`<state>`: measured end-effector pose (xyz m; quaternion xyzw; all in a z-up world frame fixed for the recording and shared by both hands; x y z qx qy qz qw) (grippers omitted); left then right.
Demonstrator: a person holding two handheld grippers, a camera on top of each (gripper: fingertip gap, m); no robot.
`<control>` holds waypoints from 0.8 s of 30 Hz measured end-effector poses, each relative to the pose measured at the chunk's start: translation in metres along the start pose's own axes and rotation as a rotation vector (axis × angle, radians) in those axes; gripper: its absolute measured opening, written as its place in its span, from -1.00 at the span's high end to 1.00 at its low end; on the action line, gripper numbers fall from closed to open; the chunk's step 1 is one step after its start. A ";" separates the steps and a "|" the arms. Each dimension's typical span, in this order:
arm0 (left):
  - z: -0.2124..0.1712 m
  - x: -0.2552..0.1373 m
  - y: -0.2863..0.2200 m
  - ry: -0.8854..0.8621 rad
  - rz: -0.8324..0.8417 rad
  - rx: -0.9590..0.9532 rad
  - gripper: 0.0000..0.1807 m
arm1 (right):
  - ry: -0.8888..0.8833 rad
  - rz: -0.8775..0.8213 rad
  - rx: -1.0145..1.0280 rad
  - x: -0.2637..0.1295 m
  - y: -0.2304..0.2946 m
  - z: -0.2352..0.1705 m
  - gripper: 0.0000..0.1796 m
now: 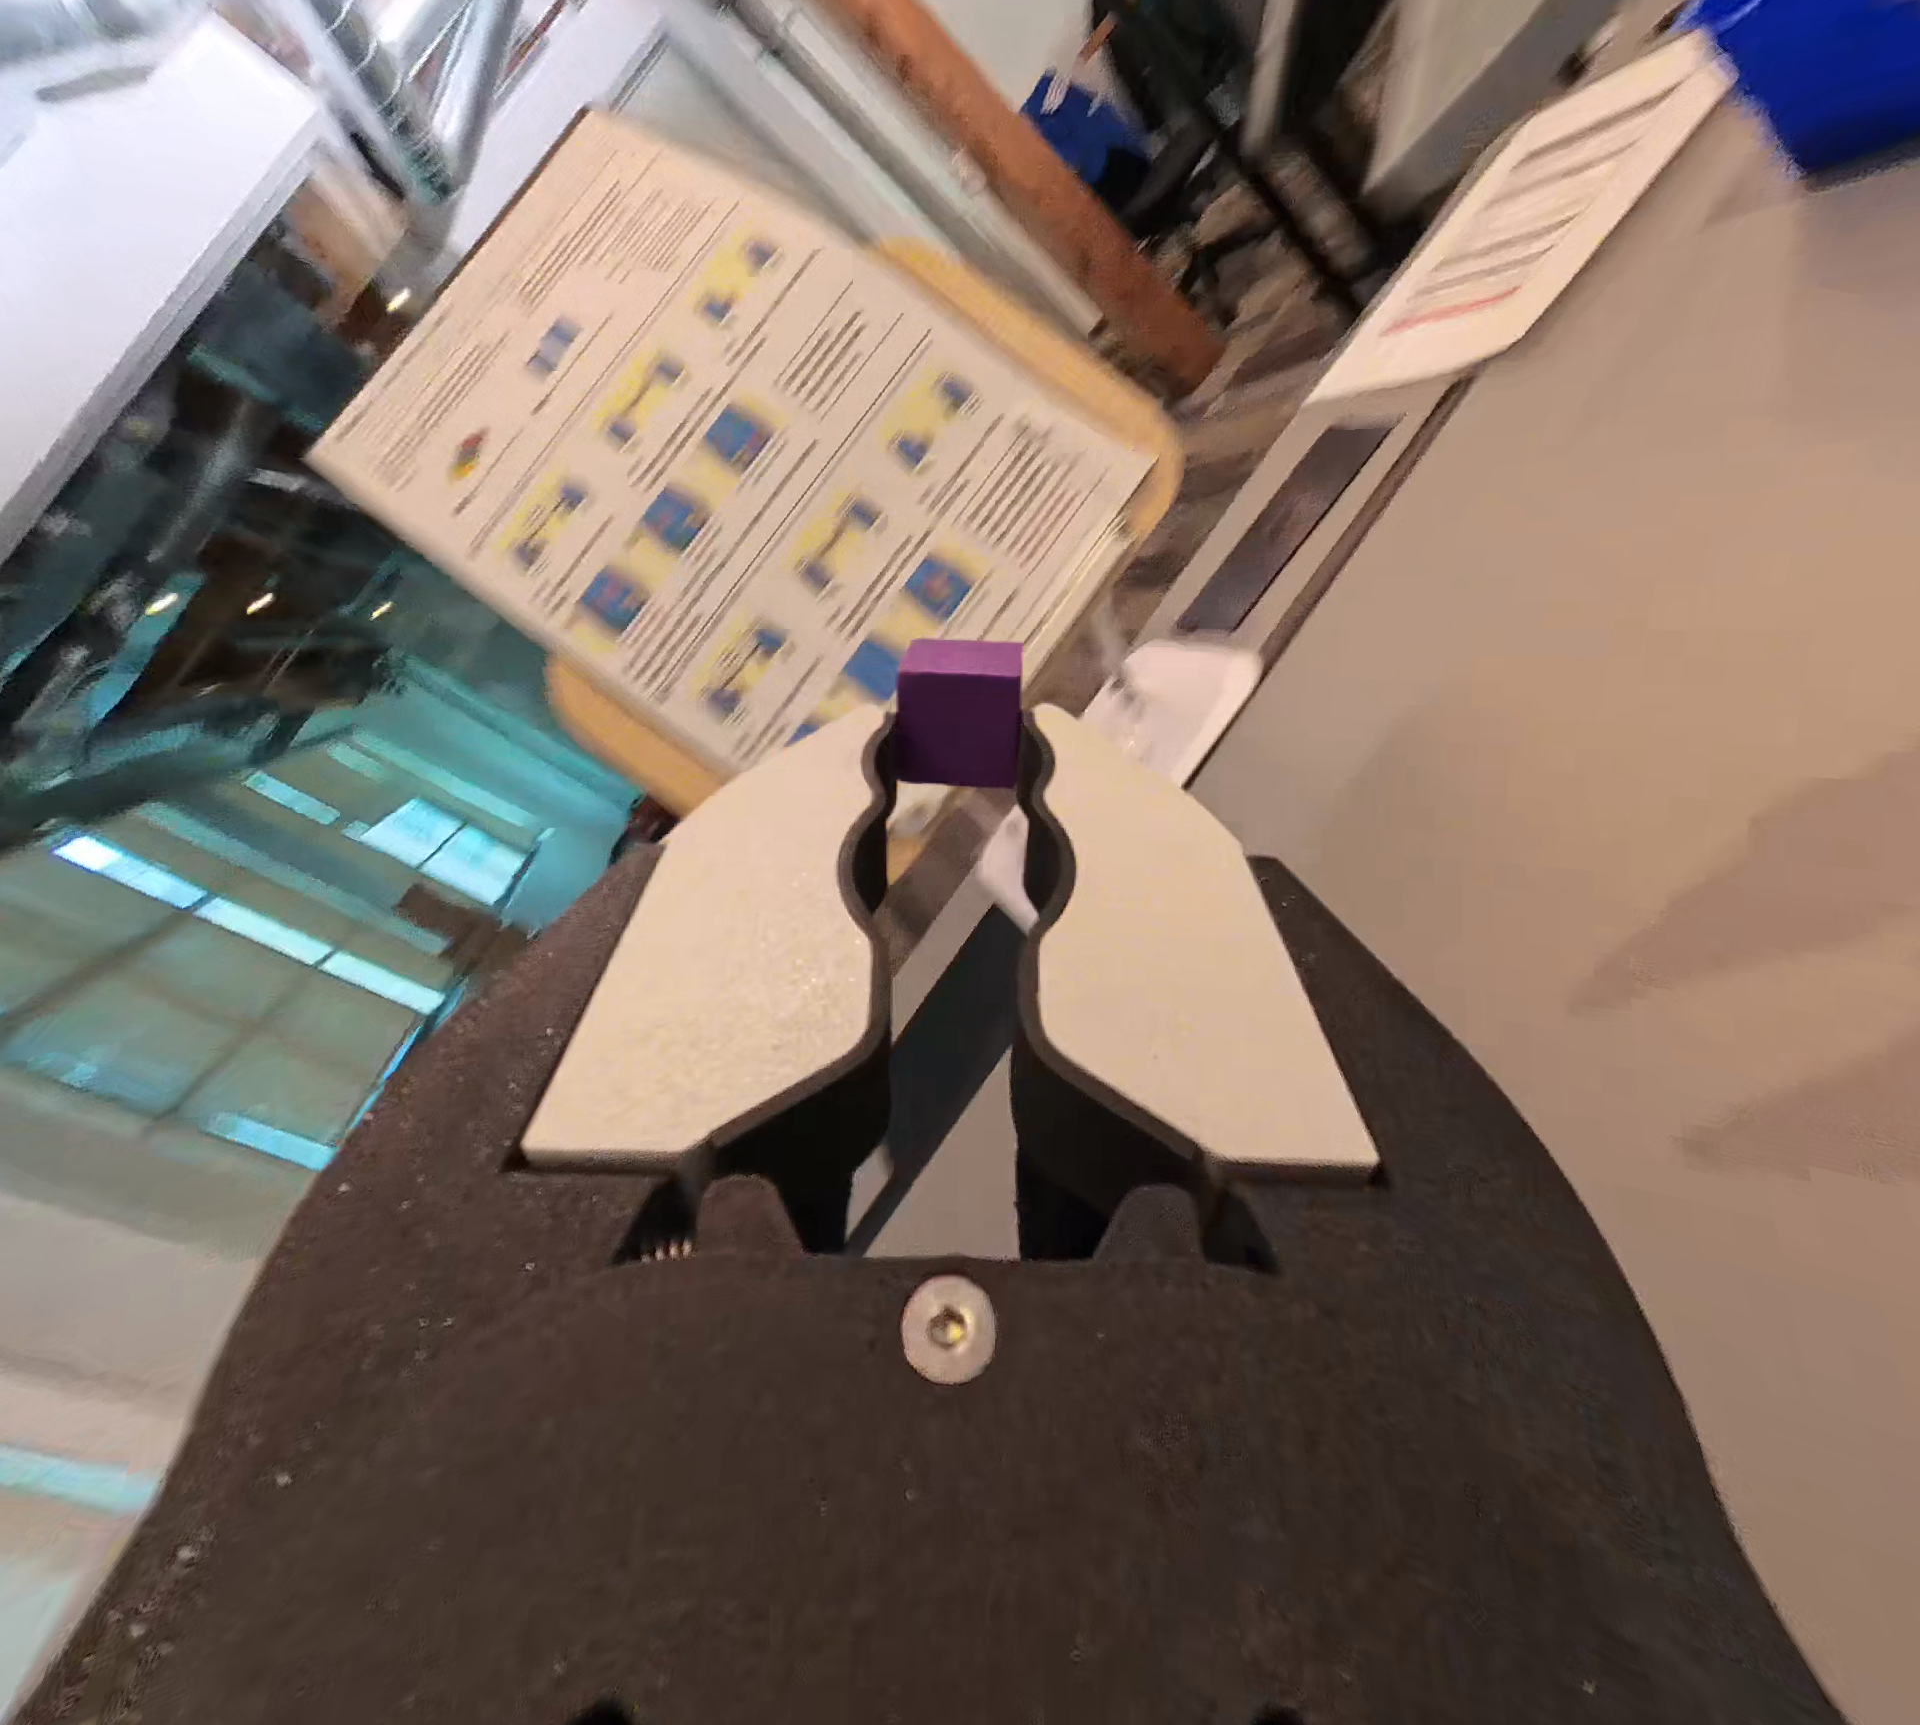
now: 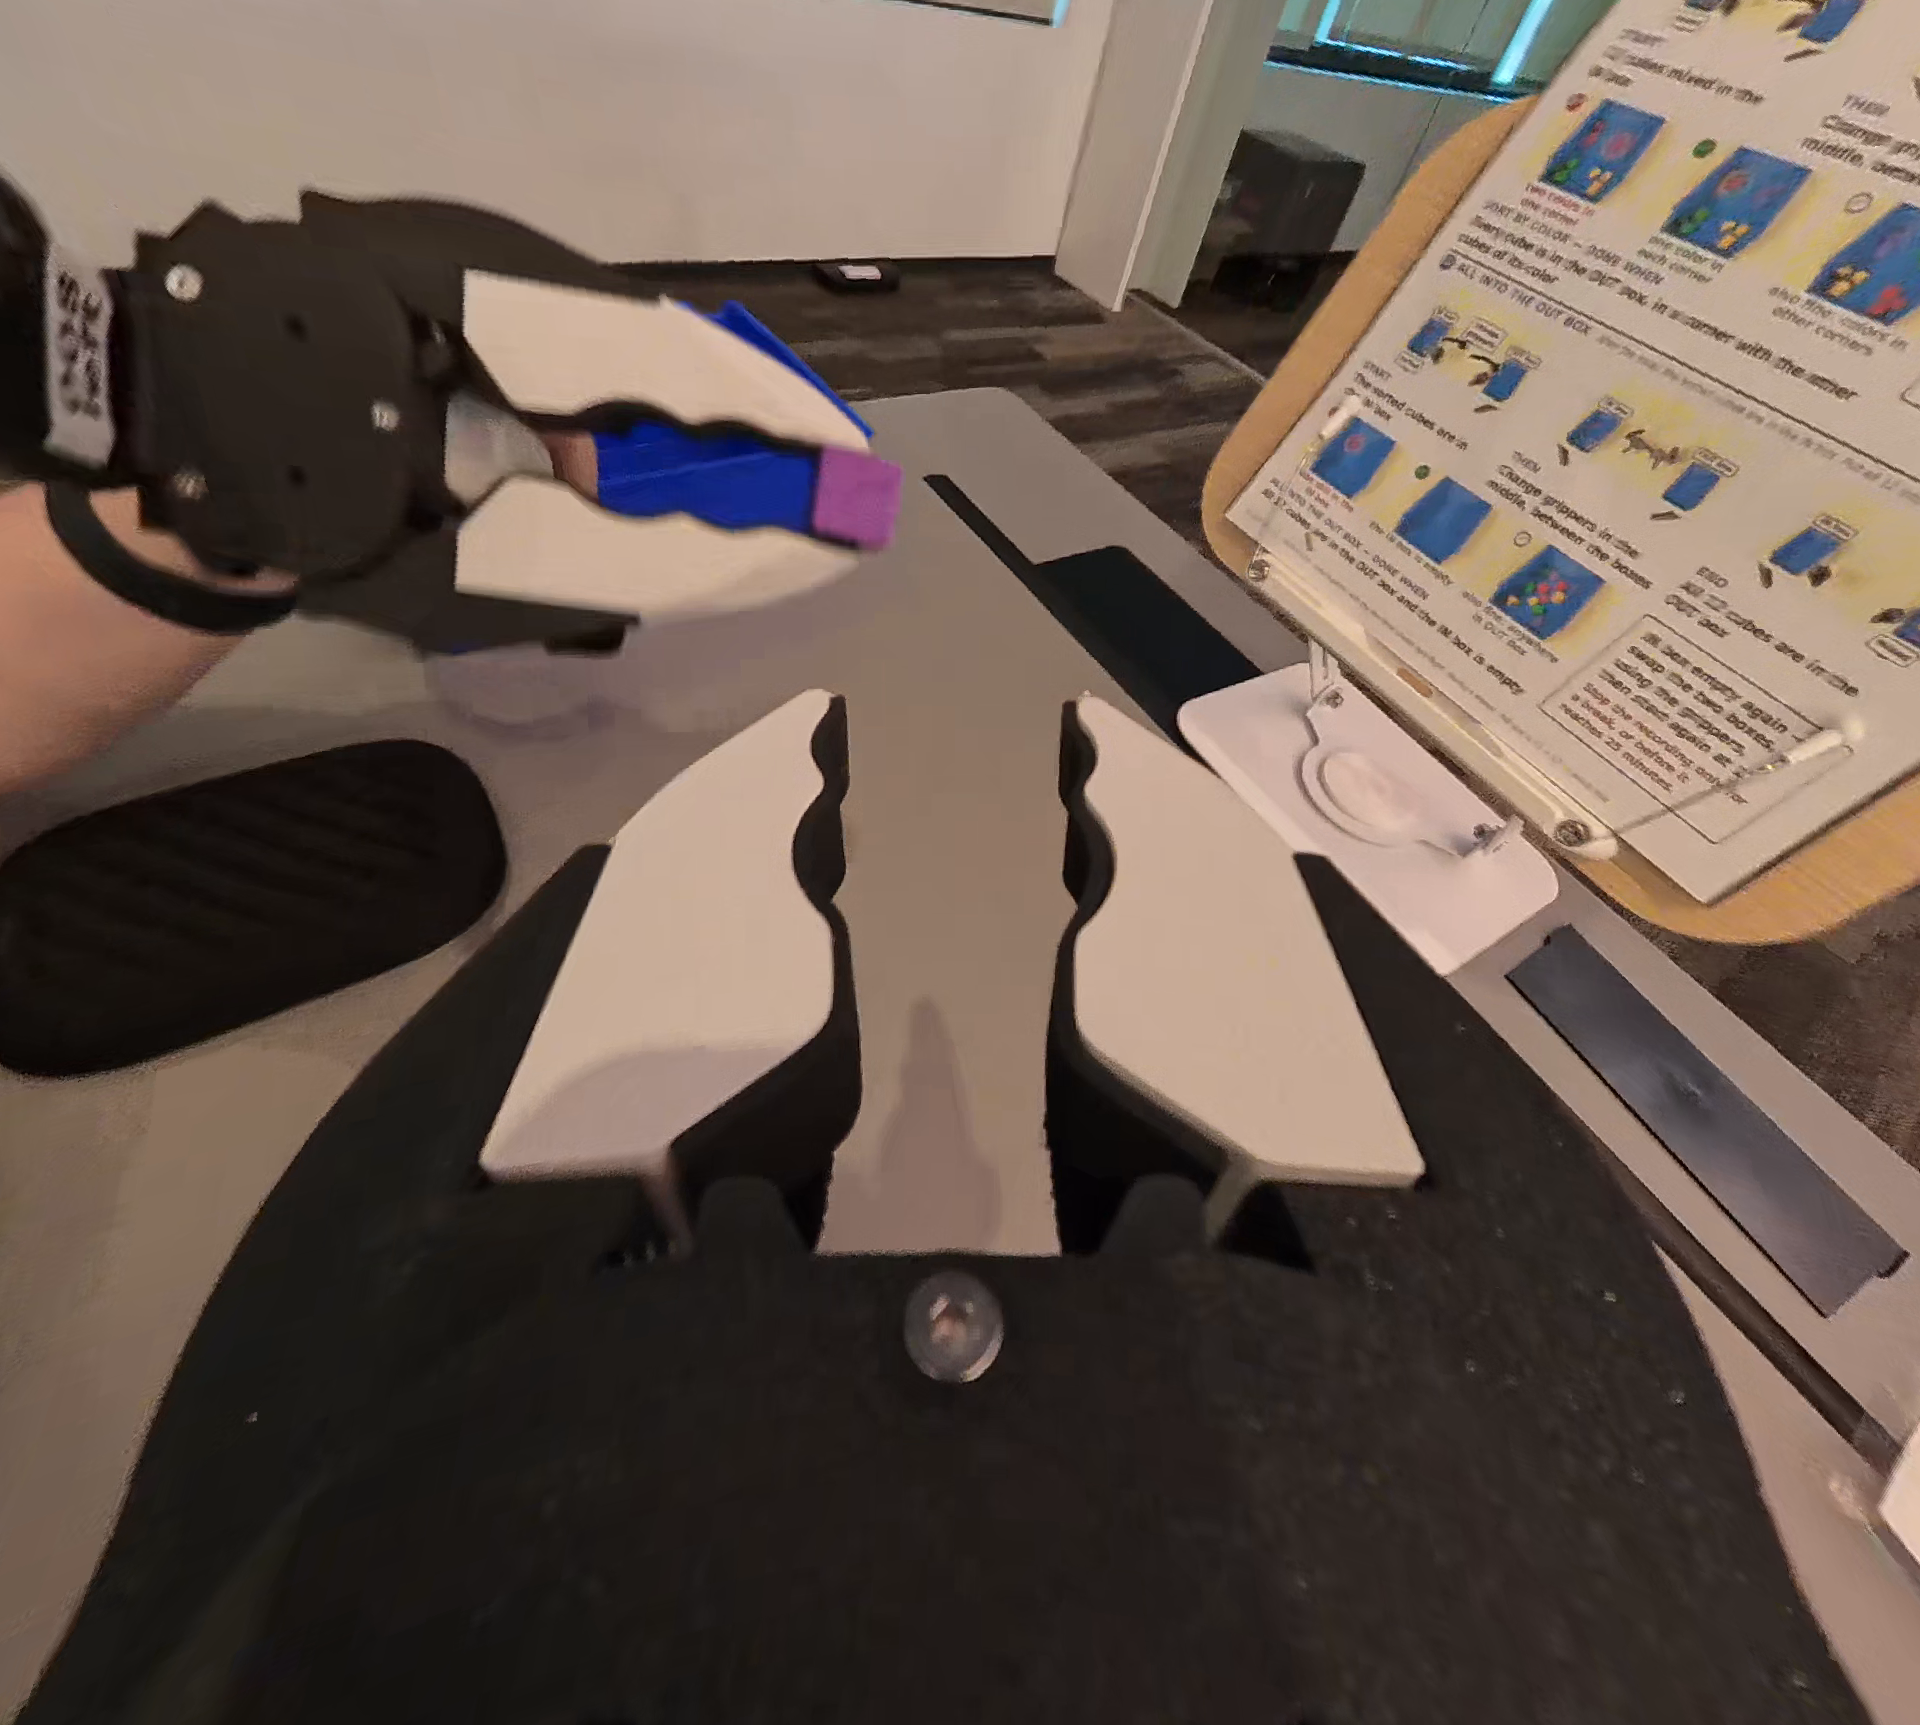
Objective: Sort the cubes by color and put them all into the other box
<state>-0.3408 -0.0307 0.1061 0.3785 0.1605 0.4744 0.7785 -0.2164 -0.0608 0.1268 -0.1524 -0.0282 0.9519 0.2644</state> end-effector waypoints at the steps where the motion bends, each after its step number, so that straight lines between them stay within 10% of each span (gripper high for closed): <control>1: 0.011 0.008 -0.011 -0.029 -0.034 -0.027 0.76 | 0.004 -0.030 0.007 0.000 -0.003 -0.001 0.56; 13: 0.074 0.046 -0.064 -0.170 -0.080 -0.029 0.77 | 0.013 -0.058 0.188 -0.014 -0.033 -0.015 0.59; 24: 0.051 0.045 -0.076 -0.100 -0.101 -0.031 0.69 | 0.111 -0.086 0.144 -0.050 -0.056 -0.023 0.76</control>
Point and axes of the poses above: each gripper's, where its closed fingertips meet, x out along the fingers, z out of its top, y = z × x across the jaws, the point moved 4 cm from there along -x, back along the fingers, and after that the axes turned 9 degrees about z, right-handed, at the moved point
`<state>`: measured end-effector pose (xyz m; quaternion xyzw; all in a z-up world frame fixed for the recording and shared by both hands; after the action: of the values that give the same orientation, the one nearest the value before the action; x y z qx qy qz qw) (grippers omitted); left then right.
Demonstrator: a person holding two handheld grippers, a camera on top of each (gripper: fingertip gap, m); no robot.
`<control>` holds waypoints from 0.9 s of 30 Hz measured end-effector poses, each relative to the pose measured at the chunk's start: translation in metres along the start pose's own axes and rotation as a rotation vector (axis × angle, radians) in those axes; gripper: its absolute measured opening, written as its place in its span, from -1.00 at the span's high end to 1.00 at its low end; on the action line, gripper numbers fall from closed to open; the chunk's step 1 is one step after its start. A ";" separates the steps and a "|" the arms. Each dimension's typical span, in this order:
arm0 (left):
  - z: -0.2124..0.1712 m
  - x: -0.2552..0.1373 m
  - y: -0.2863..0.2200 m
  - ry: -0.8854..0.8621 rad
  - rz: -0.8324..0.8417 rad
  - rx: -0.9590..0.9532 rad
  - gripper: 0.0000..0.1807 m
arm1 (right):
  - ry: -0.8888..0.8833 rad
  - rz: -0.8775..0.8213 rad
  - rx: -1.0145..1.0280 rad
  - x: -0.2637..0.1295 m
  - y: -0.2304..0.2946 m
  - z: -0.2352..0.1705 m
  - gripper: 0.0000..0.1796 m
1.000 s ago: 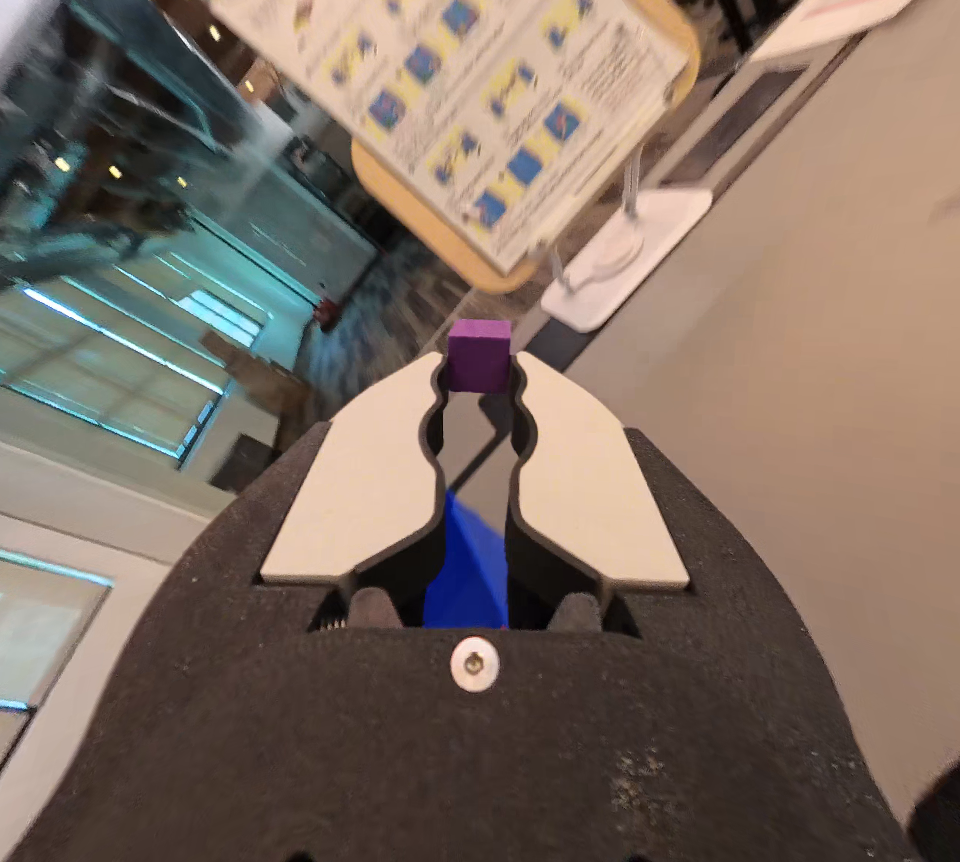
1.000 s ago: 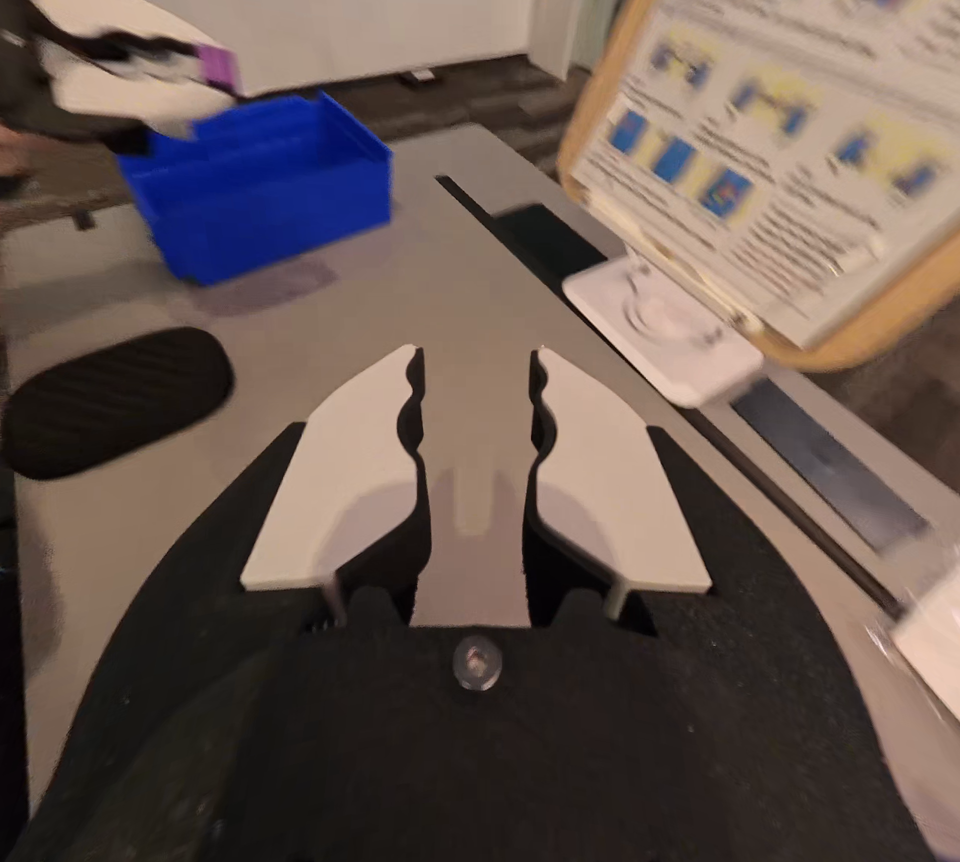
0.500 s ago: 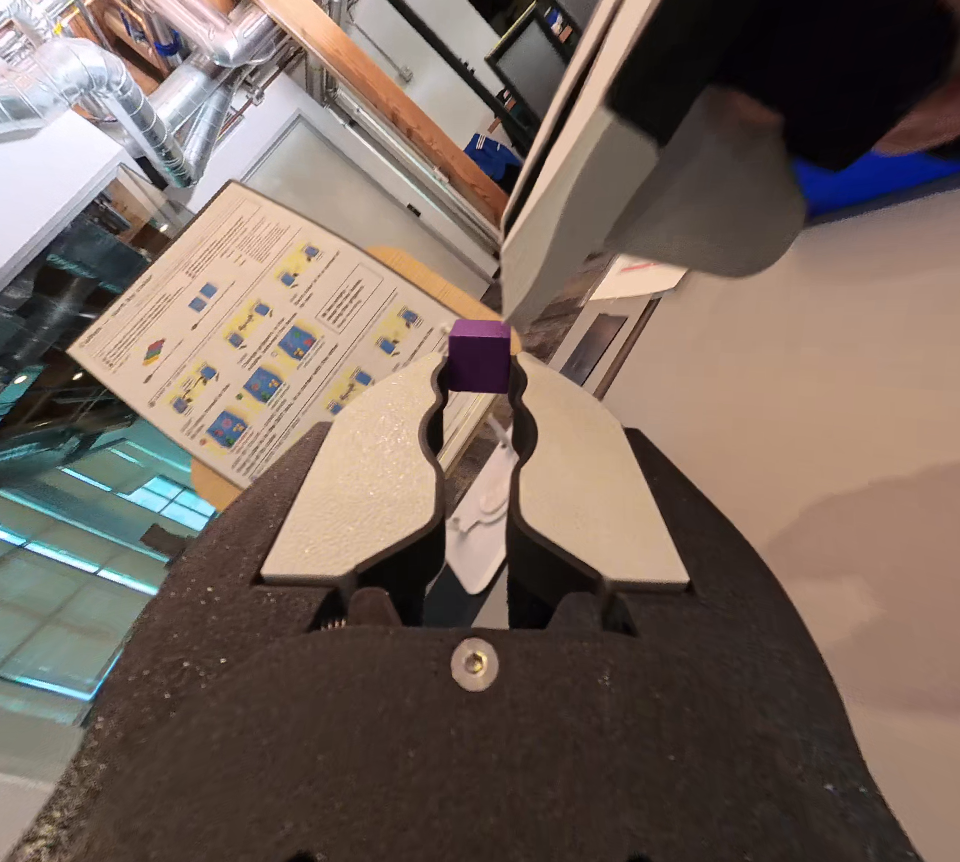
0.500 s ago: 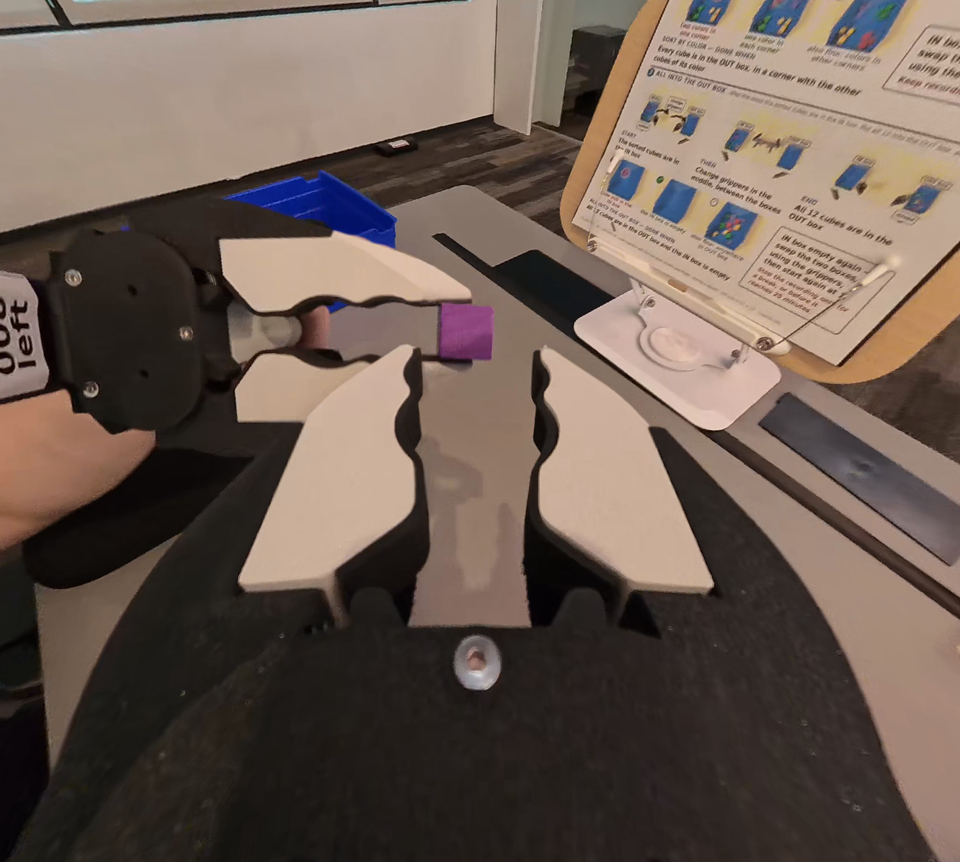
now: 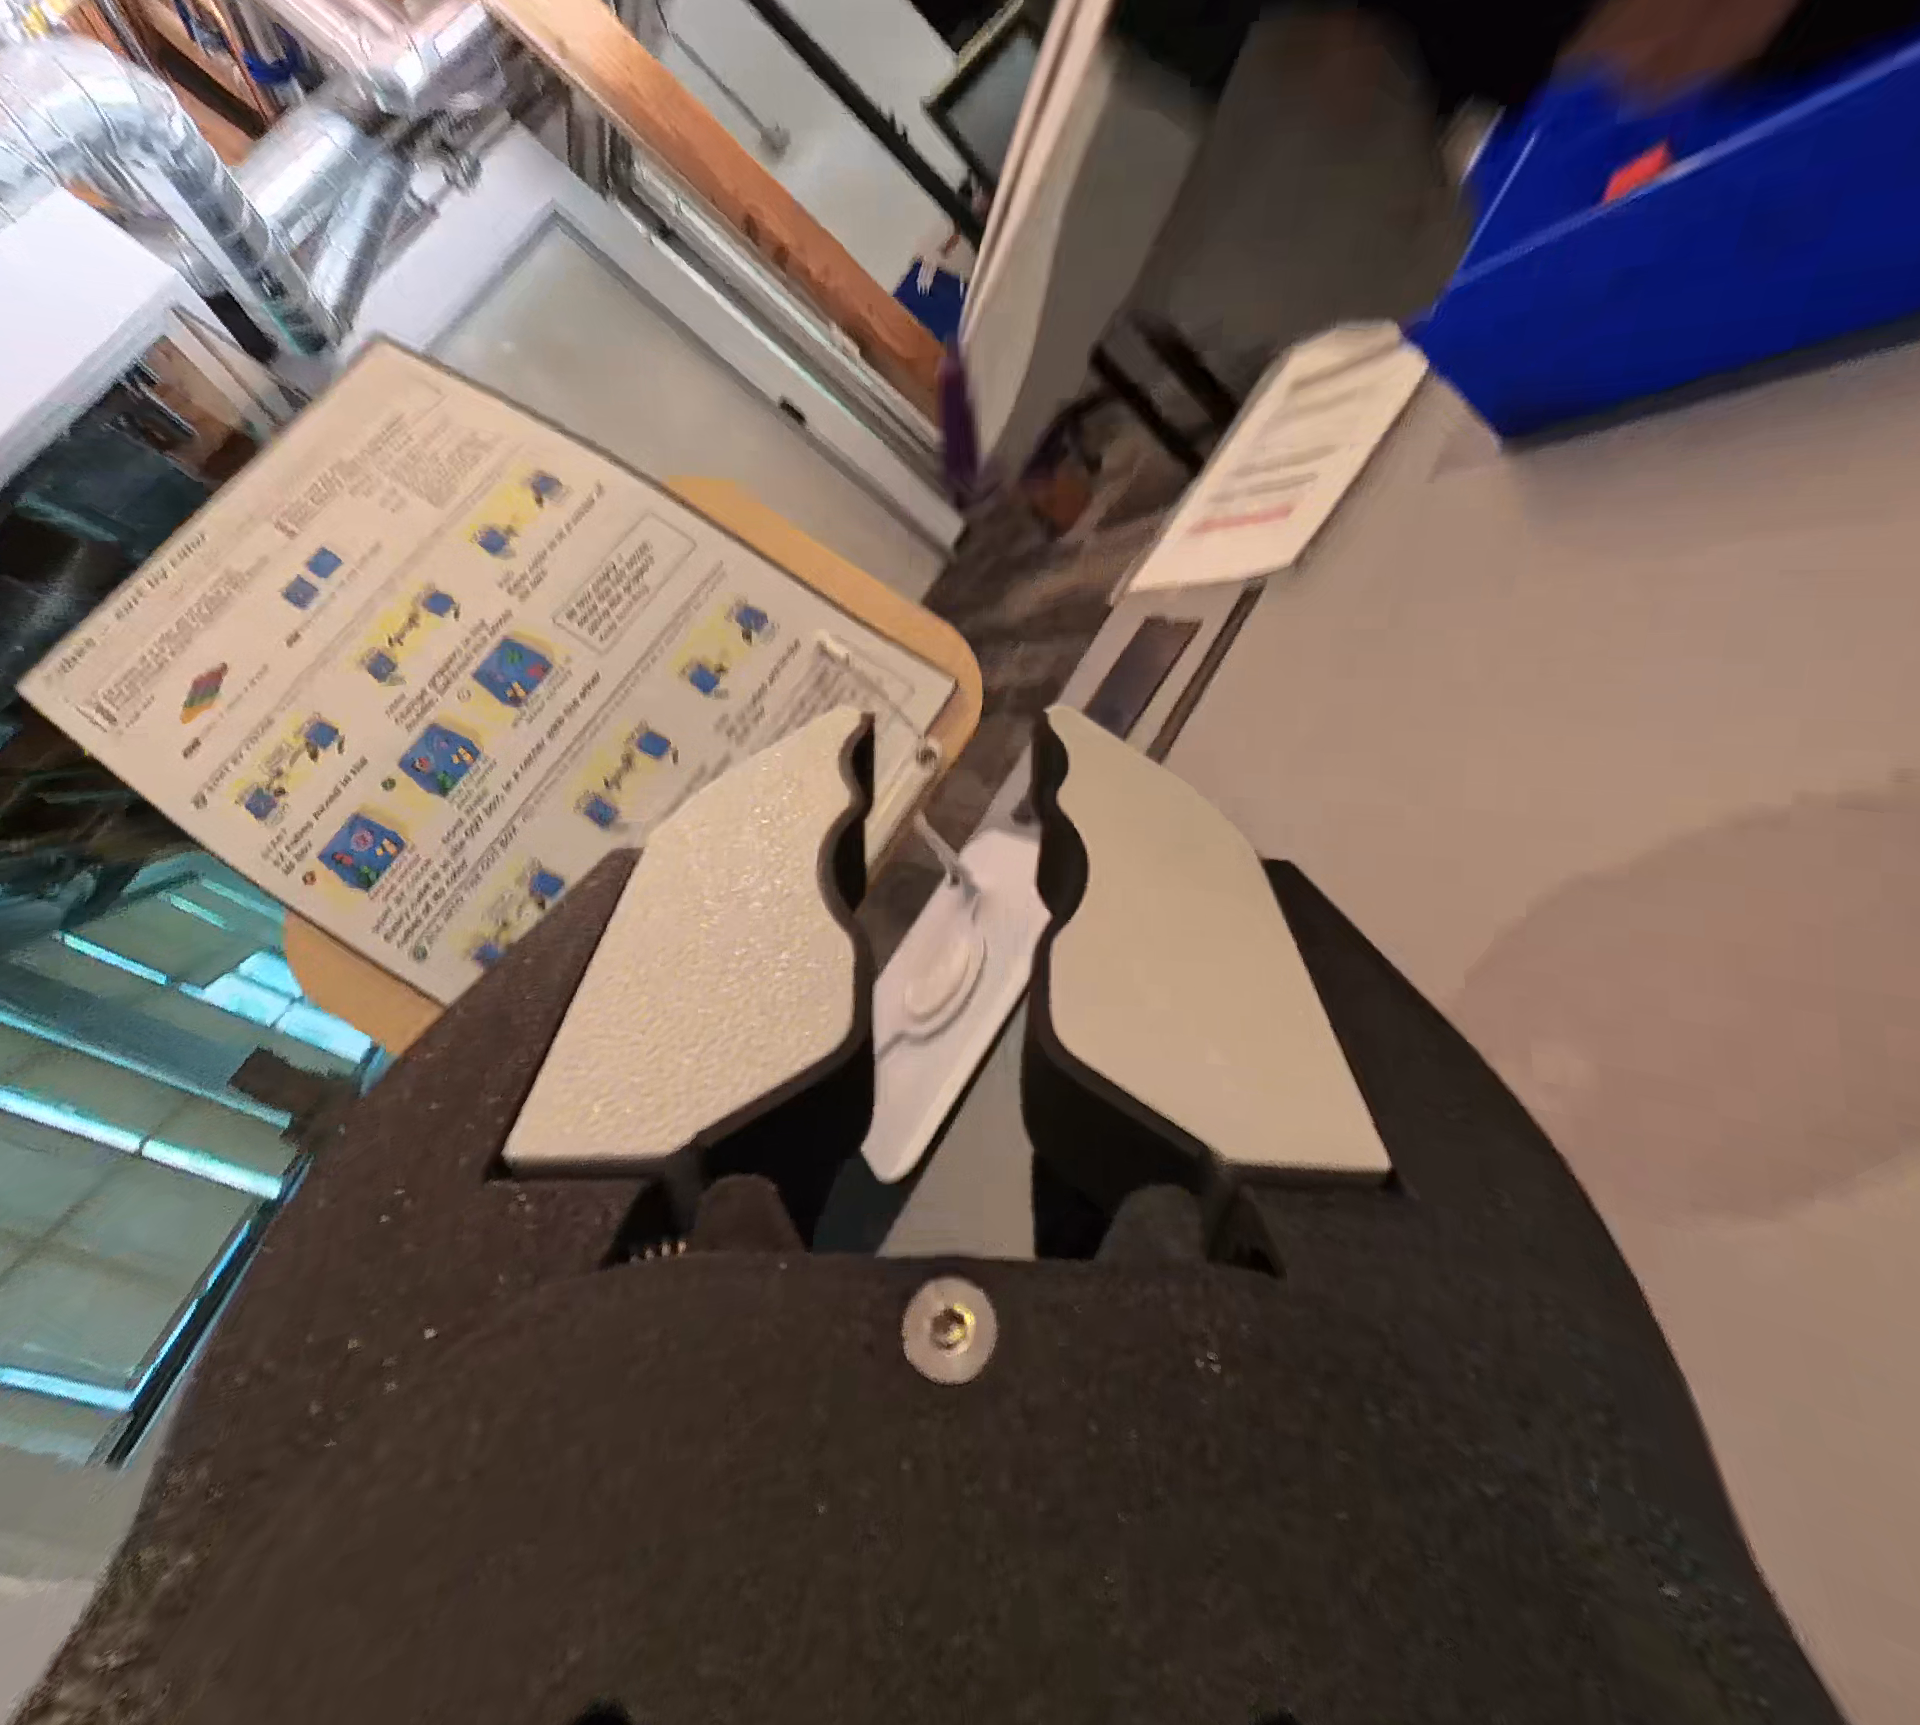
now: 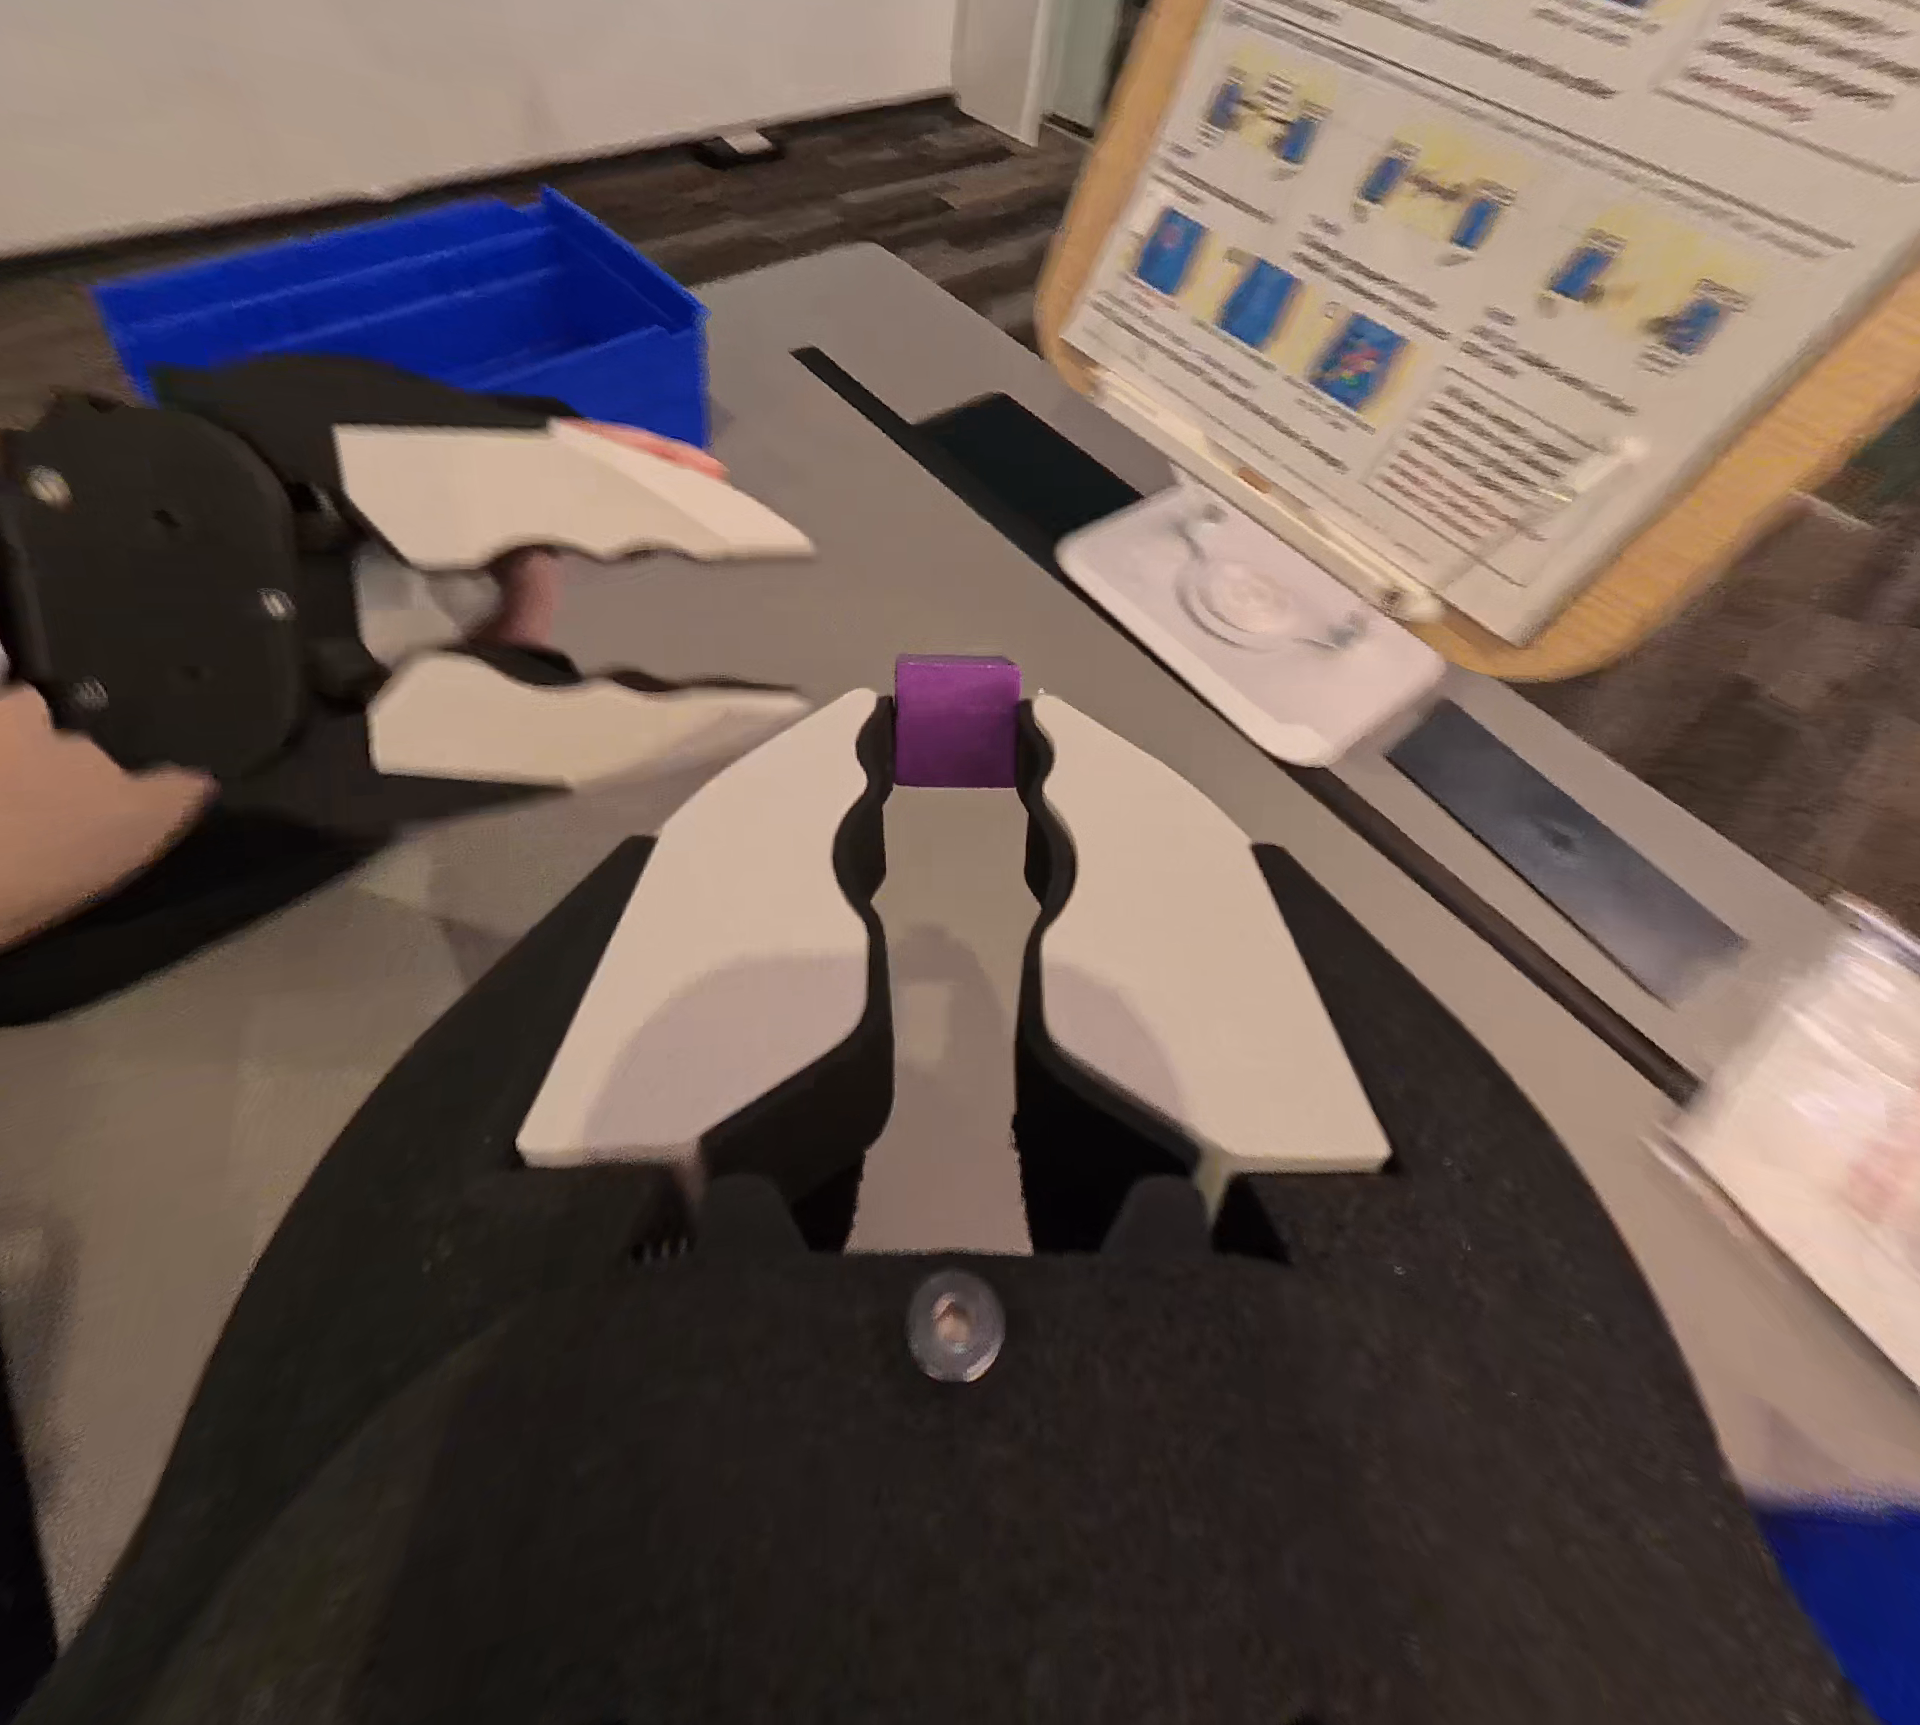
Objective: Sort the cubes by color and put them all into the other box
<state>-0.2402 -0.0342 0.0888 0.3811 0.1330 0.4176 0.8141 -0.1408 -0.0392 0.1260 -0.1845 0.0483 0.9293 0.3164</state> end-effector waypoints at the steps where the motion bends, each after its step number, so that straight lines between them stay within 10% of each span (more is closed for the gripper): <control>1: -0.008 0.001 0.001 0.040 -0.009 -0.009 0.65 | 0.035 -0.073 -0.011 -0.022 -0.013 -0.004 0.76; 11: -0.043 0.008 0.015 0.180 -0.060 -0.141 0.67 | 0.466 -0.658 0.836 -0.293 -0.128 -0.265 0.75; 27: -0.057 0.014 -0.007 0.210 -0.111 -0.060 0.73 | 0.717 -0.581 1.110 -0.288 -0.143 -0.342 0.76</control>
<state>-0.2580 0.0034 0.0466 0.3026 0.2260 0.4133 0.8286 0.2639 -0.1604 -0.0799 -0.2955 0.5634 0.5282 0.5624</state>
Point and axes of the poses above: each gripper's, where its closed fingertips meet, x out along the fingers, z out of its top, y = z × x across the jaws, the point moved 4 cm from there along -x, back along the fingers, and after that the axes turned 9 degrees about z, right-handed, at the moved point
